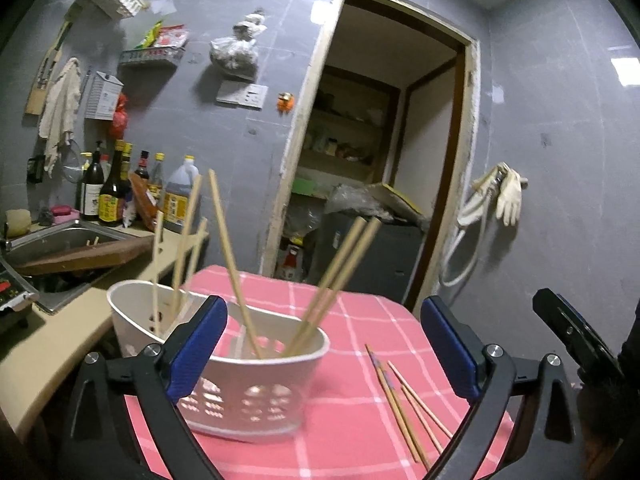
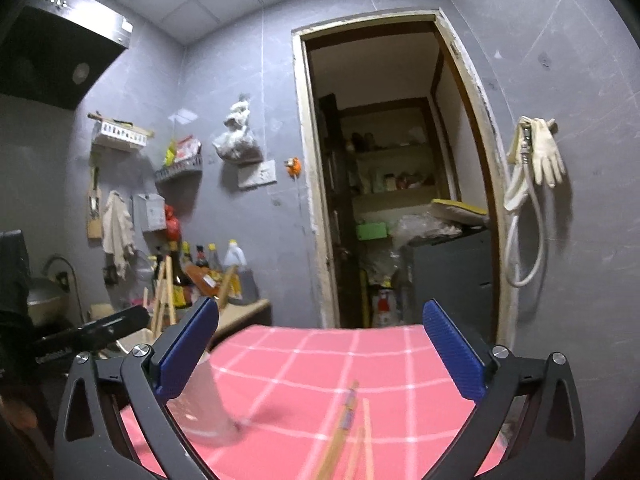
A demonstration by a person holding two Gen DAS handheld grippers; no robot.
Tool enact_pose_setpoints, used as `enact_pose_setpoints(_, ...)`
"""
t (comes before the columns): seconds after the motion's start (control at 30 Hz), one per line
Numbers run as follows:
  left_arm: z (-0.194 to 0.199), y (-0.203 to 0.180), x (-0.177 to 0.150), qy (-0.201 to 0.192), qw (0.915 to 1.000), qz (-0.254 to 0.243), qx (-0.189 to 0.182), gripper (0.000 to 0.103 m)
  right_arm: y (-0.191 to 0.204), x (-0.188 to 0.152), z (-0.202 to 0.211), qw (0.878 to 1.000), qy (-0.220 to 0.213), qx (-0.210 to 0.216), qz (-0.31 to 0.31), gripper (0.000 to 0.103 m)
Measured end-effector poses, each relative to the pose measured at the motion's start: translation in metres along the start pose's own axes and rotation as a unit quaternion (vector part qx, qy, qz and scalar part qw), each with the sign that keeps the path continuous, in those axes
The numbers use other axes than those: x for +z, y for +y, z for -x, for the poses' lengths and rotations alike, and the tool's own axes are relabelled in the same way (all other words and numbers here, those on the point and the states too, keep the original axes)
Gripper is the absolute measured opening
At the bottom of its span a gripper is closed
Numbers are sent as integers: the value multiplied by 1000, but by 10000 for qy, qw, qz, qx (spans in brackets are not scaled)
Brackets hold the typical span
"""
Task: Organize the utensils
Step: 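Withdraw both tools toward the remaining chopsticks on the tablecloth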
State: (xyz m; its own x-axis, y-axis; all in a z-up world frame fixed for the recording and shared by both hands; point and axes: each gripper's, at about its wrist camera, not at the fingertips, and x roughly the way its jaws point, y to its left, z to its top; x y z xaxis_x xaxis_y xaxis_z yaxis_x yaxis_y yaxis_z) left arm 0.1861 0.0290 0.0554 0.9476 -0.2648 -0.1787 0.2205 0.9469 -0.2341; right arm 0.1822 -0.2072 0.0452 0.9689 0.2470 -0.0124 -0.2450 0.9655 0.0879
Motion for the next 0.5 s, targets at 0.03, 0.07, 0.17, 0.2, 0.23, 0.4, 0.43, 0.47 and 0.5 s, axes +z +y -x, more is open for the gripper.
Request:
enact_pose_setpoints(0.03,-2,-4,-3,59,10000,-15,-26,95,-4,-1,0,10000,62,-56,38,103)
enact_pose_setpoints(0.07,-4,-8,-6,129,9999,-28,-48,95,-9,-3,0,9998,146,-103,76,103)
enact_pose_setpoints(0.17,-10,-18,-14,288,9995,-108,-77,95,-21,-11,-1,9991,355,-208,127,103)
enact_pose_setpoints(0.2,-14,-22,-18,364,9992,-148,-59,95,-25,-14,-3,9985,472,-236,137,103)
enact_pose_setpoints(0.23,-17,-25,-21,431,9989,-168,-44,95,-29,-17,-5,9979,574,-266,146,103)
enact_pose_setpoints(0.4,-40,-34,-41,957,9952,-174,61,95,-43,-33,-19,9919,1169,-455,207,103)
enact_pose_setpoints(0.43,-44,-35,-45,1061,9942,-180,82,95,-45,-36,-21,9904,1271,-500,224,103)
enact_pose_setpoints(0.47,-50,-36,-49,1199,9925,-193,128,95,-47,-39,-25,9884,1396,-541,235,103)
enact_pose_setpoints(0.5,-54,-37,-54,1316,9910,-206,160,95,-50,-42,-28,9863,1525,-576,233,103)
